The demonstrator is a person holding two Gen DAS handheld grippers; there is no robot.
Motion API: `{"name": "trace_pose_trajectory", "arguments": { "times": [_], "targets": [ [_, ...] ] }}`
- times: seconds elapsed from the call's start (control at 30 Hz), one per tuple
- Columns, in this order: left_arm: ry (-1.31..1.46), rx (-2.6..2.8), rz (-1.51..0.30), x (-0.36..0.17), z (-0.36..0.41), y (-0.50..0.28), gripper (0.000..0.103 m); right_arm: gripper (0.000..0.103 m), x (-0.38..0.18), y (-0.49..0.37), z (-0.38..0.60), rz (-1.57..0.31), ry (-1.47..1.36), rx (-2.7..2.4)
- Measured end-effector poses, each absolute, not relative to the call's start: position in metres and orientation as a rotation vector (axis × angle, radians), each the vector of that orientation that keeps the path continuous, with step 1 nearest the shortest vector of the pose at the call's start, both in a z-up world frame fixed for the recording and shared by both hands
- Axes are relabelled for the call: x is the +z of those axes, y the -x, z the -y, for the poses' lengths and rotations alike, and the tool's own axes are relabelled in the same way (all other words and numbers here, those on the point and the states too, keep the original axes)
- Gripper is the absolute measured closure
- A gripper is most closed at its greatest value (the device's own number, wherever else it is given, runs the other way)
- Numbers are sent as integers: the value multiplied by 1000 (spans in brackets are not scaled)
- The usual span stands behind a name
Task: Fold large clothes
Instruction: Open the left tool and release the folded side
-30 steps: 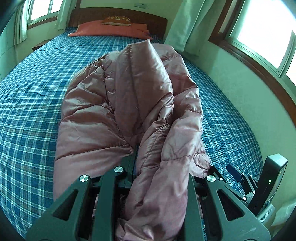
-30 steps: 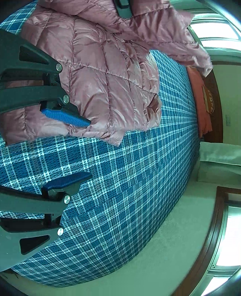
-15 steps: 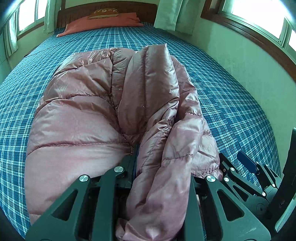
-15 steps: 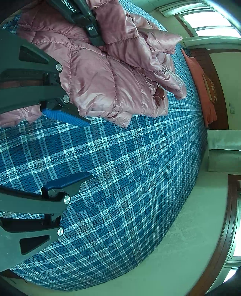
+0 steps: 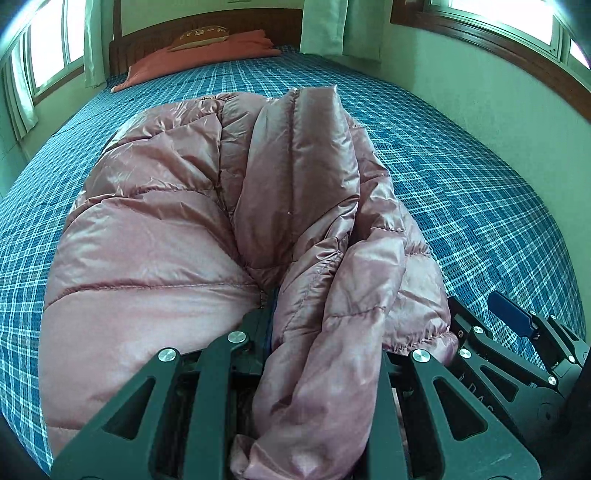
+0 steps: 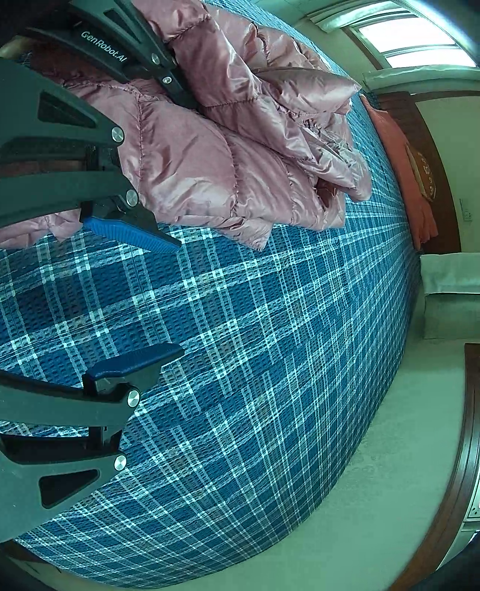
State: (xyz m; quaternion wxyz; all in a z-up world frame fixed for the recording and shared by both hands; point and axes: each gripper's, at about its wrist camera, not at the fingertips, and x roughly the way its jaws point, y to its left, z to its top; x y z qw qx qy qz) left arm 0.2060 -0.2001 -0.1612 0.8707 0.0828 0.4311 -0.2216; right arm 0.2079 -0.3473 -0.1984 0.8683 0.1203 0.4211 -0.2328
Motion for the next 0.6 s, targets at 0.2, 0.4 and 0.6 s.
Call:
{"name": "trace_pose_trajectory", "arguments": {
  "times": [0.2, 0.4, 0.6],
  "targets": [
    [-214, -462, -874, -166, 204, -202, 87, 52, -201, -209, 350, -888, -254, -490],
    [-202, -471, -852, -158, 201, -196, 83, 52, -199, -199, 355, -880, -275, -497],
    [-170, -557, -810, -135, 201, -170, 50, 52, -194, -182, 360, -872, -270, -524]
  ]
}}
